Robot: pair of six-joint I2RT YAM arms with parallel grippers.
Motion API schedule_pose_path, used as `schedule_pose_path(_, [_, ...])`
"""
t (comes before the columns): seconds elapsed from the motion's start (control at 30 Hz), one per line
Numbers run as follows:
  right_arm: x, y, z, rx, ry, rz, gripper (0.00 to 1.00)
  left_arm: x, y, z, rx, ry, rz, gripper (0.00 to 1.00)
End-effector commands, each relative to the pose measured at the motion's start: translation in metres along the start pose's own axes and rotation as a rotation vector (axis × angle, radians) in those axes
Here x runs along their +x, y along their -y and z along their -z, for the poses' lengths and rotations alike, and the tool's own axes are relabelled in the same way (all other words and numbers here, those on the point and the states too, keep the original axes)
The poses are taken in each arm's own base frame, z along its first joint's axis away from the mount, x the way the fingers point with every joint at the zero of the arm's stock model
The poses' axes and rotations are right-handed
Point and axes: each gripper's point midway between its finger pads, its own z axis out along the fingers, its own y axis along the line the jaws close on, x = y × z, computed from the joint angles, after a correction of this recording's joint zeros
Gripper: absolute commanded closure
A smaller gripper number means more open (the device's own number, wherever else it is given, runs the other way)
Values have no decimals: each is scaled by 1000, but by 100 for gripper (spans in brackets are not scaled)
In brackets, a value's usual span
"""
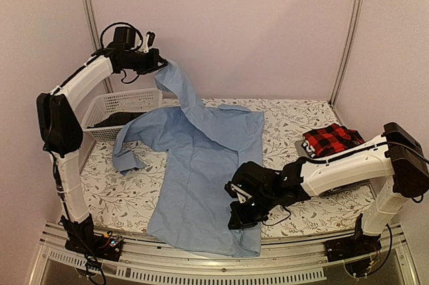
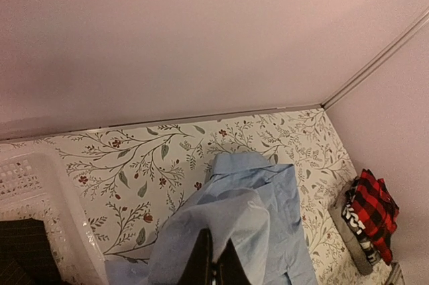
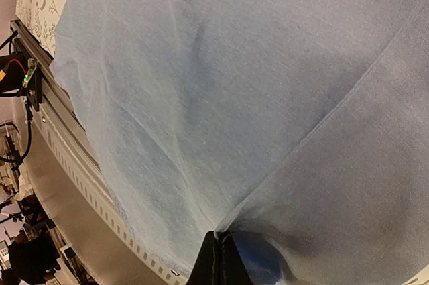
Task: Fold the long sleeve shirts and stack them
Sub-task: Fold the flattened shirt at the center of the board, then place the sleeve of the 1/3-folded shirt.
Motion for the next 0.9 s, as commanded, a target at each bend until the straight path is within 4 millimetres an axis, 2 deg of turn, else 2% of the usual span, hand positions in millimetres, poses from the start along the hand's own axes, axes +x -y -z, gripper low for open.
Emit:
schedule_pose_path(0.0, [-2,-9,-12,-60,-11,-7,98,-12,12,13,31,42,-16,100])
schedule_pose_path(0.07, [-4,-10,-14,-58,-4,-1,90,-9,11,12,30,36,-14,100])
schedule_pose_path(0.13, [-13,-12,-8,-60,28,2,70,-8,11,11,29,33,-13,100])
schedule_pose_path(0.2, [-27,-11,8,-76,80,-5,58,-6,11,11,31,29,-12,100])
schedule_pose_path(0.27, [-47,-5,29,-87,150,-20,50,-5,12,10,34,26,-14,100])
schedule_pose_path(0.33, [-73,-1,58,-110,241,-23,44,-3,16,10,41,22,-18,100])
schedule_pose_path(0.43, [-117,22,89,-86,369,-53,43,1,18,8,49,12,-19,100])
schedule_pose_path(0.6, [-188,62,127,-75,552,-109,54,13,28,6,72,-16,-25,100])
schedule_pose_path(0.73, [-238,91,144,-45,646,-142,61,25,33,8,77,-39,-24,100])
schedule_pose_path(0.87, [-283,130,143,-36,689,-193,68,33,36,14,69,-48,-27,100])
